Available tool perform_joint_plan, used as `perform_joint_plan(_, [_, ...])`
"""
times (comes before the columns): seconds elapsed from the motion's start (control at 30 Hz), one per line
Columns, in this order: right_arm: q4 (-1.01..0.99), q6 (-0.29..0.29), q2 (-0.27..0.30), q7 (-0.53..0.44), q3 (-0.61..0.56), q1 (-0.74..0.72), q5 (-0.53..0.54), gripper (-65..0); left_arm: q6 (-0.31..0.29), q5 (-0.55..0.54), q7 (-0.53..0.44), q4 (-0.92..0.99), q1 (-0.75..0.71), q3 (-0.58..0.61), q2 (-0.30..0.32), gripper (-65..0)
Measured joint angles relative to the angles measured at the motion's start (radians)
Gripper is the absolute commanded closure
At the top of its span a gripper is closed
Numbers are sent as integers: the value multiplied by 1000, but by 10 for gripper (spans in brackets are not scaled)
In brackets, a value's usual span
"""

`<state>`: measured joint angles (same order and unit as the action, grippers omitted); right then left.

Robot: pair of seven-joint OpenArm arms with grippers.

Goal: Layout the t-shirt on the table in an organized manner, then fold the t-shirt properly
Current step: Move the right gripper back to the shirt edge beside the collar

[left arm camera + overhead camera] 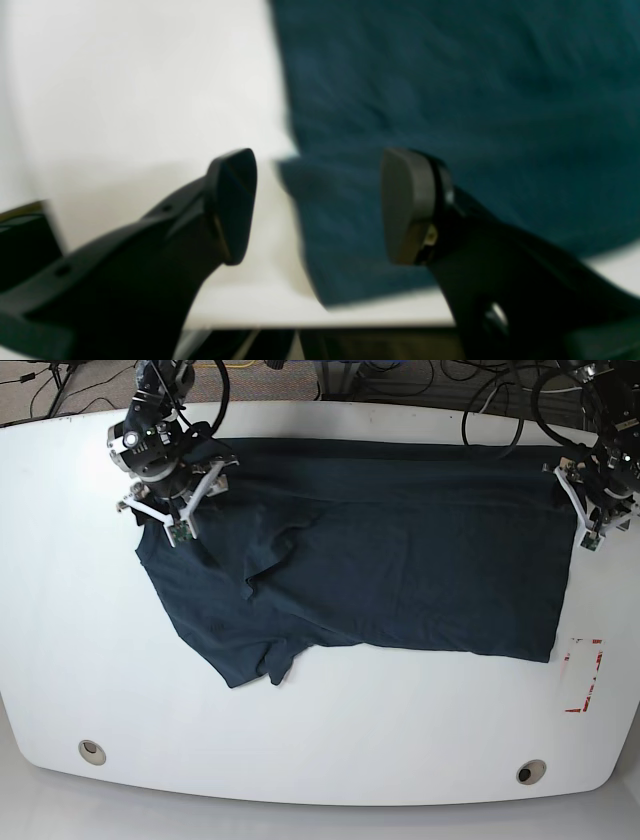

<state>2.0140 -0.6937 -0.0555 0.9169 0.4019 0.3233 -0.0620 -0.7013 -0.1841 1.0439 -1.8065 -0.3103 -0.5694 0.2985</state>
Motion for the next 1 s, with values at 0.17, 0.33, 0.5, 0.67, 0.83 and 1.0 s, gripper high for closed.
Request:
perform_joint_plan(0.17, [0, -3, 2, -2, 75, 29, 6, -409, 2, 18, 8, 1, -38, -8, -6, -365])
perform_joint_plan(0.33, [-3, -13, -3, -16, 140, 46, 20, -409, 2, 7, -1, 4, -50, -6, -28, -365])
perform_joint_plan(0.5, [-55, -2, 5, -16, 196, 46, 7, -409, 1, 7, -13, 46, -51, -4, -28, -365])
perform_joint_plan(0.67, [-106, -9, 34, -18, 214, 48, 16, -409, 2, 2, -90, 131, -50, -7, -19, -365])
perform_joint_plan(0.83, [-124, -10, 70, -23, 215, 49, 20, -409, -3, -12, -121, 174, -43, -4, 9, -365])
perform_joint_plan(1.0, [-71, -9, 69, -15, 218, 54, 16, -409, -1, -11, -121, 159, -45, 4, 10, -365])
